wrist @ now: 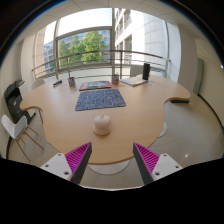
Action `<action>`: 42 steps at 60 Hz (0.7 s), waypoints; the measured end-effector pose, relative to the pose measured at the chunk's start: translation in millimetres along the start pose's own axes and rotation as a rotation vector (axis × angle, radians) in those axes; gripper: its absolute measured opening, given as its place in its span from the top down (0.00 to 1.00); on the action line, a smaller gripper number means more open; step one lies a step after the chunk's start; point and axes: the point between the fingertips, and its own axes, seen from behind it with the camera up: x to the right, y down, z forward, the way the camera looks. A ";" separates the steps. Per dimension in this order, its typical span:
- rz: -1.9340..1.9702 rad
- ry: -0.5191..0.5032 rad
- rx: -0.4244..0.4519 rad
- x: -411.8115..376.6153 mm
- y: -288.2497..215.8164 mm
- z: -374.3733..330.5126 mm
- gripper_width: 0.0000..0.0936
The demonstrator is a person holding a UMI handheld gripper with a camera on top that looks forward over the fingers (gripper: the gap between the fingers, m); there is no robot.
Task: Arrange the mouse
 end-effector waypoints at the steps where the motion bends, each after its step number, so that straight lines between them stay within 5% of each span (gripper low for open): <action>1: -0.004 -0.003 0.011 -4.9 -4.8 9.9 0.09; 23: -0.063 -0.019 0.014 -43.6 -35.9 189.4 0.11; 26: -0.064 -0.023 0.007 -46.4 -34.7 201.2 0.17; 32: -0.074 -0.050 0.029 -52.1 -42.9 212.4 0.43; 42: -0.071 -0.045 0.030 -51.7 -43.4 213.1 0.54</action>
